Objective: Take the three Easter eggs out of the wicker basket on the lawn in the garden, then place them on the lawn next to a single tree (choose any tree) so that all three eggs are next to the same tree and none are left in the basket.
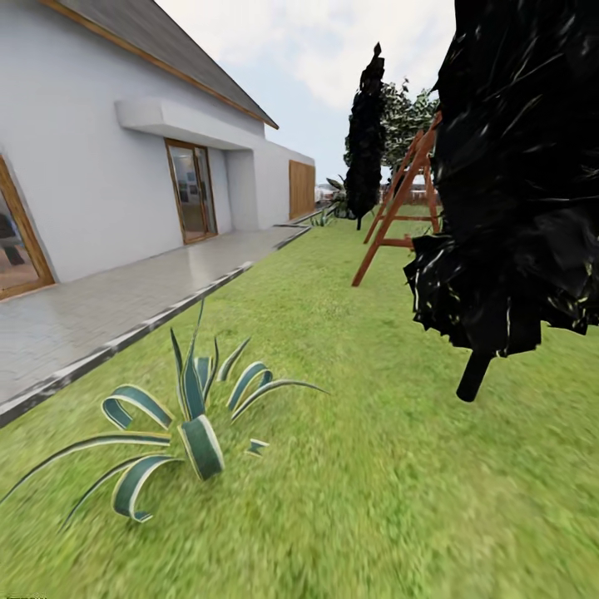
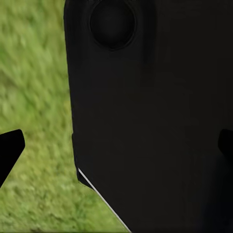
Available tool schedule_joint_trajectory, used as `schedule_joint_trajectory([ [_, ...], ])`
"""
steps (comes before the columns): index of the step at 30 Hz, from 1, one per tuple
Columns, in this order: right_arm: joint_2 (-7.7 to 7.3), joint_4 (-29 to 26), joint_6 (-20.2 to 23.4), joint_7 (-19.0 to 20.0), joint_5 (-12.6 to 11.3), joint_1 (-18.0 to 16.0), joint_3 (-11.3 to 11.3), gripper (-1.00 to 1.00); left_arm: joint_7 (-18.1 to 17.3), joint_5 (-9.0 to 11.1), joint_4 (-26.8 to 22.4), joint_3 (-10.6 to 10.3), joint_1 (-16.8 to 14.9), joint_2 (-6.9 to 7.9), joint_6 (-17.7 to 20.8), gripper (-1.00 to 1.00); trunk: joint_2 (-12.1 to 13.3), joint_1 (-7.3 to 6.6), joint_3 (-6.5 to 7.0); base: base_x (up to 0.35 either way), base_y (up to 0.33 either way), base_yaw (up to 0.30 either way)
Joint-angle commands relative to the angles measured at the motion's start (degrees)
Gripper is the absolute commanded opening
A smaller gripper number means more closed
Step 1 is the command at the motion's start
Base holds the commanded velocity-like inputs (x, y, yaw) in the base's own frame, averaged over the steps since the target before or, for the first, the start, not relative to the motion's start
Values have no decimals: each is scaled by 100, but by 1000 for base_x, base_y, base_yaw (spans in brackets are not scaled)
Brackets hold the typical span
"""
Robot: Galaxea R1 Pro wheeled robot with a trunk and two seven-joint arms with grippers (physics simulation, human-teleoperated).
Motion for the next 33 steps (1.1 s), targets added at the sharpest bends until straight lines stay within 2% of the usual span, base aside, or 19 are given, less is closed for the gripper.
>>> schedule_joint_trajectory([
  [1, 0, 3, -2, -4, 4, -4, 0, 100, -1, 1, -12, 1, 4, 1, 2, 100, -2, 3, -4, 272, -199, 249],
  [16, 0, 5, -2, -4, 4, -4, 3, 100, -1, 1, -12, 1, 4, 1, 2, 100, -2, 3, -4, 300, -131, 256],
  [33, 0, 6, -2, -4, 4, -4, -4, 100, -1, 1, -11, 1, 4, 1, 1, 100, -2, 3, -4, 274, -203, 257],
])
